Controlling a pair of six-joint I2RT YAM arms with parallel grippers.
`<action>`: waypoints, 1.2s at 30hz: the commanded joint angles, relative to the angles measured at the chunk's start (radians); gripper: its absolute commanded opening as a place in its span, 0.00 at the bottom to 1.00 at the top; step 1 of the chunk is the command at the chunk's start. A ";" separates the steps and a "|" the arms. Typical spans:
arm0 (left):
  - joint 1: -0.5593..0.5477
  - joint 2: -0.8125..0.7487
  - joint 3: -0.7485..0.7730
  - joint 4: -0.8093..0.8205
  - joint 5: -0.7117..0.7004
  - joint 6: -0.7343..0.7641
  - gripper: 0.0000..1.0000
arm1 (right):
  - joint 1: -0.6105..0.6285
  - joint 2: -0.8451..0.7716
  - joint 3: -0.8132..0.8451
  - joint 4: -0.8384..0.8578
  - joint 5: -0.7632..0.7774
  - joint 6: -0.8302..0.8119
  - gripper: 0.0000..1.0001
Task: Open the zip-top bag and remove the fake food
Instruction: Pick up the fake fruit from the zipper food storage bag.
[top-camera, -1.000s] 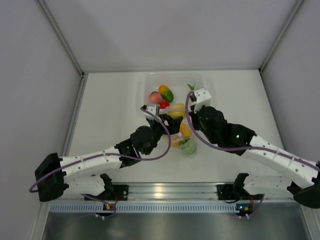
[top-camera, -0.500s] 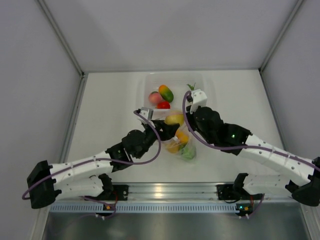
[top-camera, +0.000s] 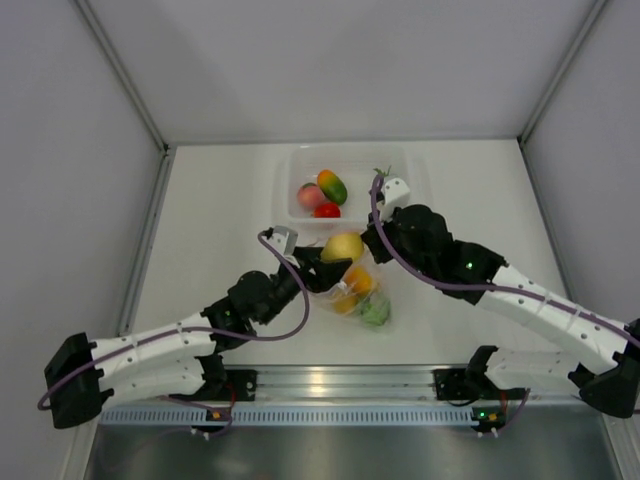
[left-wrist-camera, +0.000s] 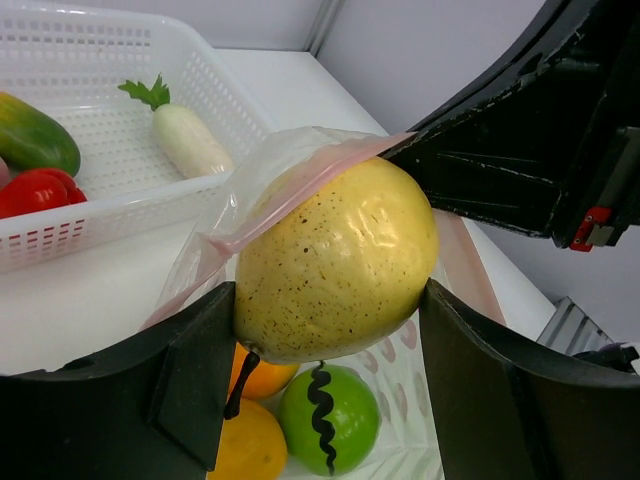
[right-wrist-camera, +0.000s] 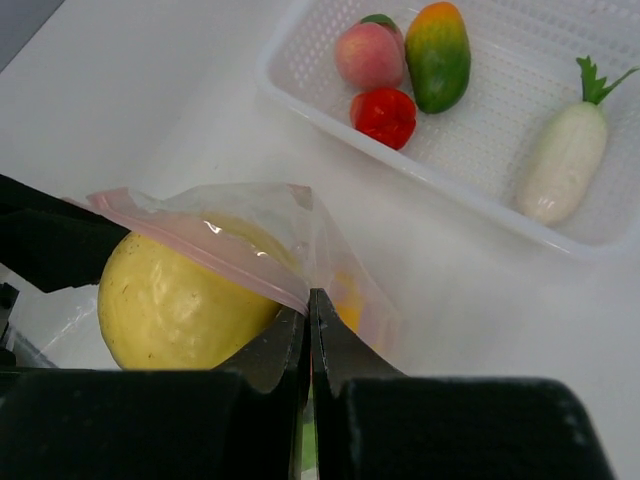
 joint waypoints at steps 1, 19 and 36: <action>-0.024 -0.114 -0.042 0.254 0.205 0.026 0.00 | -0.141 0.012 -0.021 -0.015 0.172 -0.069 0.00; -0.024 0.004 -0.031 0.310 0.490 0.132 0.00 | -0.282 0.020 0.077 0.031 -0.060 -0.103 0.00; -0.024 -0.092 -0.045 0.302 0.539 0.235 0.00 | -0.286 0.247 0.205 -0.181 0.121 -0.034 0.00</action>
